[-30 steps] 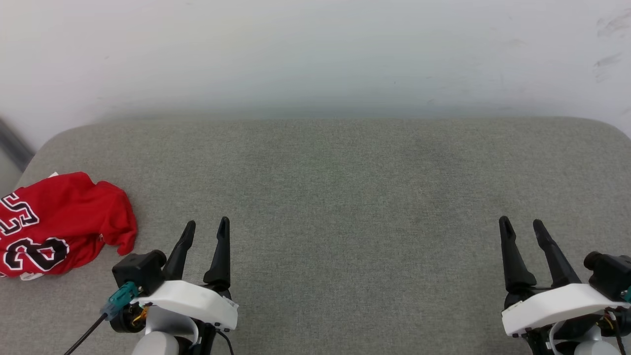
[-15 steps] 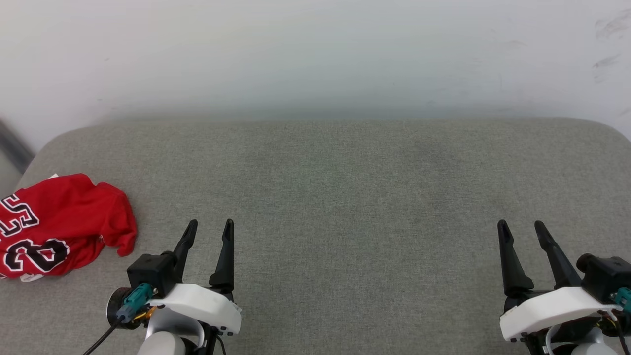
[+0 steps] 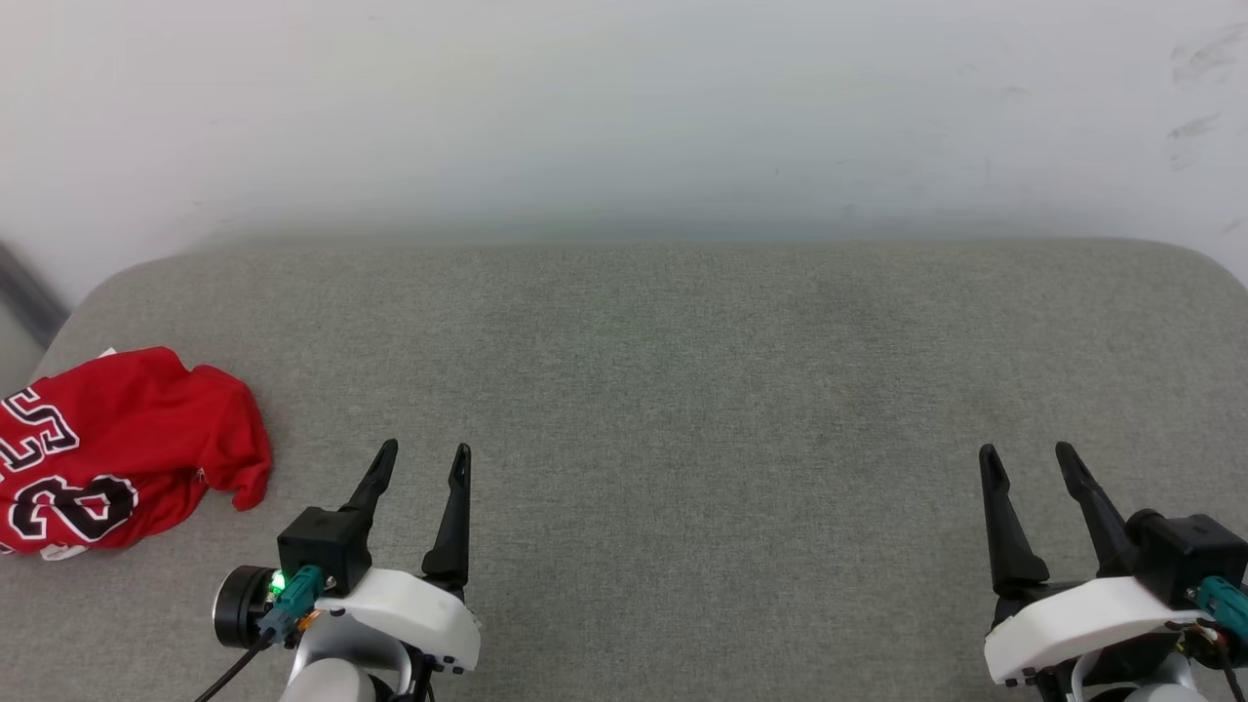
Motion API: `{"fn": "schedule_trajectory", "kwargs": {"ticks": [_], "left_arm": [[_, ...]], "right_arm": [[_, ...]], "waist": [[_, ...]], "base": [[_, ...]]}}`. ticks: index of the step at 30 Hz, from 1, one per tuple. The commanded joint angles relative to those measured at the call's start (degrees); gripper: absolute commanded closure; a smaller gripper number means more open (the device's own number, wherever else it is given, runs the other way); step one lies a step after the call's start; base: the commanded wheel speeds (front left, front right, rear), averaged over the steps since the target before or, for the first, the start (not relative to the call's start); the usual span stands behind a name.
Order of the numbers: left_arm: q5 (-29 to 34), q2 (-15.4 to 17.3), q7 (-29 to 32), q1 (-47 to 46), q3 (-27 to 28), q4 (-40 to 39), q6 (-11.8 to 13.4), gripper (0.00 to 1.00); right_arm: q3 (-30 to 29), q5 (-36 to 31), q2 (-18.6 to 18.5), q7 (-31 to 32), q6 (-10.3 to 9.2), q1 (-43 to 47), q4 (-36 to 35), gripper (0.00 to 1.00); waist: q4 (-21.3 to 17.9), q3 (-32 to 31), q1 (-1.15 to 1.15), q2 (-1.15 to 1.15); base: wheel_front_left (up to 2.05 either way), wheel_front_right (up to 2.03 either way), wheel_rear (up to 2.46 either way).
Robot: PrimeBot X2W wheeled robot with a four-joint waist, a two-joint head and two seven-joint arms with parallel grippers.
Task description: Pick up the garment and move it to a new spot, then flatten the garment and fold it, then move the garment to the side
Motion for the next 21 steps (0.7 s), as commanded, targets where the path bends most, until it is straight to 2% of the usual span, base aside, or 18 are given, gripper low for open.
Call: {"fn": "schedule_trajectory", "kwargs": {"ticks": [1, 21], "left_arm": [[1.1, 0.2, -0.5, -0.1, -0.2, 0.4, -0.1, 0.0], [6.2, -0.2, -2.3, -0.7, 0.3, 1.4, -0.3, 0.0]], "right_arm": [[0.0, -1.1, 0.2, -0.5, 0.11, 0.4, 0.1, 0.0], [0.1, -6.1, 0.2, -2.3, 0.06, 0.5, 1.1, 0.0]], "waist": [[0.0, -0.1, 0.0, 0.0], [0.0, -0.3, 0.0, 0.0]], "base": [[0.0, 0.0, 0.0], [0.0, 0.0, 0.0]]}}
